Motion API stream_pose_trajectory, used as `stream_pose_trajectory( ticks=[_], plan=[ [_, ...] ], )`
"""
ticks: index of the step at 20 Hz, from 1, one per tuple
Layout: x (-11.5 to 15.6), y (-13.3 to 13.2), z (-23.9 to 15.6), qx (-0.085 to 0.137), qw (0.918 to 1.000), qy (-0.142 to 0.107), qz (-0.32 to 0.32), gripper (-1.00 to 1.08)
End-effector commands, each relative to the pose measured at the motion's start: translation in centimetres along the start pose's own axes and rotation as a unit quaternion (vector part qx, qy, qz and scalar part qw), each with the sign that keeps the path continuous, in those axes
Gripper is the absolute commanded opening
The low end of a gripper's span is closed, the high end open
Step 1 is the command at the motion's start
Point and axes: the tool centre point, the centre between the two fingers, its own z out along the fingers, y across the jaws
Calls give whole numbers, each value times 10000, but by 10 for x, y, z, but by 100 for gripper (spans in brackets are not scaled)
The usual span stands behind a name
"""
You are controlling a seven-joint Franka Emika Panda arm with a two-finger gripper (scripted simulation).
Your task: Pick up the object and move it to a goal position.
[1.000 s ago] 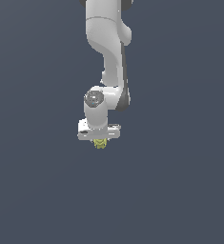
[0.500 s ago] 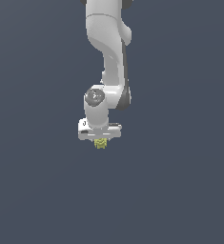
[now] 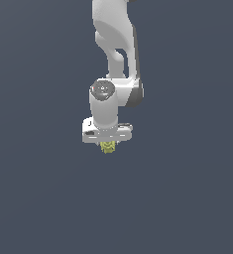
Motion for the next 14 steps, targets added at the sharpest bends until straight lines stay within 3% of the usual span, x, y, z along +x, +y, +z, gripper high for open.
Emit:
stream_pose_trajectory(
  ticks=[1, 14],
  plan=[
    [9, -7, -22, -1, 10000, 3, -1, -100],
    [60, -45, -143, -2, 10000, 1, -2, -100]
  ],
)
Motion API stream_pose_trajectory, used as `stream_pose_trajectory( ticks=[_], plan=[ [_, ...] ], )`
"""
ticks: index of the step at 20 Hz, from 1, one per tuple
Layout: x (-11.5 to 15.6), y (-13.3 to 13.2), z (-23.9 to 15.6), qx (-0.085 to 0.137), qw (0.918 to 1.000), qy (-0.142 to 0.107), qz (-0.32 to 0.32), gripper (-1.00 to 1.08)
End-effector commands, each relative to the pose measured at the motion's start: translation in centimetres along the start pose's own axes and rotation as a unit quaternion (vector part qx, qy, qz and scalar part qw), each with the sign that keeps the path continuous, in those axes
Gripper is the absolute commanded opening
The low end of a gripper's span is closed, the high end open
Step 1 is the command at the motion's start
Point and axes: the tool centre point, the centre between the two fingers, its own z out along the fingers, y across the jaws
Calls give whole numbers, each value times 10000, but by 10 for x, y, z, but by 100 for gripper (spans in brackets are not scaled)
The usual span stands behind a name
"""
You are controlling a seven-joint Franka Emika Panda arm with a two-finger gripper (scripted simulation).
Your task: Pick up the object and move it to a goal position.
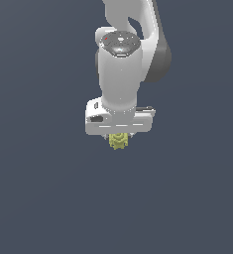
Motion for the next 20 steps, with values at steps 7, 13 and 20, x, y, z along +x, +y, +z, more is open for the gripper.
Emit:
stream_pose_trajectory(
  ticks=[7, 13, 20],
  plan=[
    [25, -17, -56, 2, 10000, -7, 1, -100],
    [35, -23, -75, 2, 10000, -7, 1, -100],
    [40, -25, -82, 4, 10000, -7, -1, -100]
  ],
)
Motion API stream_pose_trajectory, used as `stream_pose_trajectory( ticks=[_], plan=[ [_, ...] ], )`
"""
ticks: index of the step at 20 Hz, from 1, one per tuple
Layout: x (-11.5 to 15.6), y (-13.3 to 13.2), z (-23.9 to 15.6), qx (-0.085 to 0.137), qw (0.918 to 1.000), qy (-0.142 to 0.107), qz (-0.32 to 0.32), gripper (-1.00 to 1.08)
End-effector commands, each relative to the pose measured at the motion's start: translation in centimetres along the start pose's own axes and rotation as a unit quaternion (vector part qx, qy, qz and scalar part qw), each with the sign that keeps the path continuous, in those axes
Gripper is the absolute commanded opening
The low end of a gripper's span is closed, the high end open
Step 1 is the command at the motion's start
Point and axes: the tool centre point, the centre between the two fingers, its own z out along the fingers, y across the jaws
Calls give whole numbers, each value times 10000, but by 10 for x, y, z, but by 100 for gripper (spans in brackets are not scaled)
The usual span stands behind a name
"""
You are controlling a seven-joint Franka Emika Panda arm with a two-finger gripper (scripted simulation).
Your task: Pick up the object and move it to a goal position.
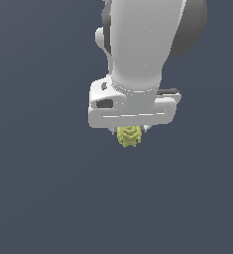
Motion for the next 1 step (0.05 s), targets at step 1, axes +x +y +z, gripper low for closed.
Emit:
stream_pose_trajectory(
  ticks=[1],
  plan=[
    [1, 0, -1, 1, 10000, -2, -1, -100]
  ],
)
